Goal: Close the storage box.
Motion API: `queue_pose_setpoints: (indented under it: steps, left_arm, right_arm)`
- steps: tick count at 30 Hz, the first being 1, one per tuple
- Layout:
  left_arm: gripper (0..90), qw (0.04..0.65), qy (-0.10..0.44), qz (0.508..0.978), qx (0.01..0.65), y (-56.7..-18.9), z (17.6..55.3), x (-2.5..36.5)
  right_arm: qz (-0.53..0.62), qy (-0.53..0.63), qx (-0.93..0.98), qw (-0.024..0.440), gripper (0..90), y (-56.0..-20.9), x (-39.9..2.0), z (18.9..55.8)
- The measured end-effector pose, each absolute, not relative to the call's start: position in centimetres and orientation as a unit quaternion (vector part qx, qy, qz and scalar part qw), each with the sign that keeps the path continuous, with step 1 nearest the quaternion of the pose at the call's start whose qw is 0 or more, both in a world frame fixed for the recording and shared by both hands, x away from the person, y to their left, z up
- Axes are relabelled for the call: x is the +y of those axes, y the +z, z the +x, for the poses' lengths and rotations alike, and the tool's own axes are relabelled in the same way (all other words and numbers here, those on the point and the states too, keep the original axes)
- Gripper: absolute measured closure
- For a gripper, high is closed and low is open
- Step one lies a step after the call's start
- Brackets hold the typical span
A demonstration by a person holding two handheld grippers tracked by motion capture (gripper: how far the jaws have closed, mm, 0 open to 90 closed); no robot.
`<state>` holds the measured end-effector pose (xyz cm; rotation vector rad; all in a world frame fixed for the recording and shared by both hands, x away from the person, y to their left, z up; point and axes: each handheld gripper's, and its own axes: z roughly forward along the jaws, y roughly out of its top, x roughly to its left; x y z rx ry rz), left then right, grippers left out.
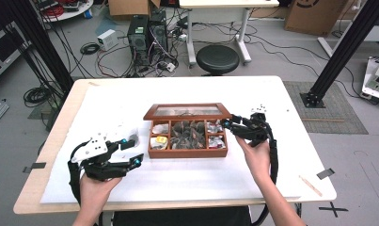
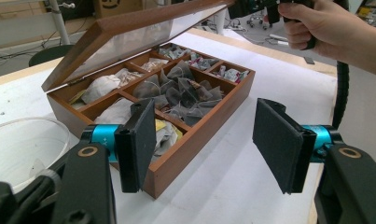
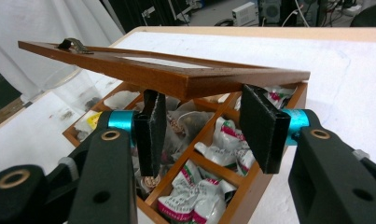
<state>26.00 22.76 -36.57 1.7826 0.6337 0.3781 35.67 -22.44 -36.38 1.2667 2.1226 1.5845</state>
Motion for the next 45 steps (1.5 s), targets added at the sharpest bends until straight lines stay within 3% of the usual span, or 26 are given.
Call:
queue_pose_setpoints:
  steps: [17, 19, 45]
  left_arm:
    - [39.3, 0.572, 0.154, 0.76, 0.267, -36.7, 26.1, 22.6]
    - [39.3, 0.573, 0.153, 0.76, 0.267, -36.6, 26.1, 22.6]
    - [39.1, 0.573, 0.153, 0.76, 0.264, -36.7, 26.0, 22.5]
  right_arm:
    - [0.424, 0.541, 0.717, 0.117, 54.7, -38.3, -22.3, 34.2]
    - [0.423, 0.539, 0.72, 0.106, 59.3, -38.7, -22.4, 34.0]
    - [0.409, 0.503, 0.749, 0.134, 59.9, -40.3, -22.3, 31.8]
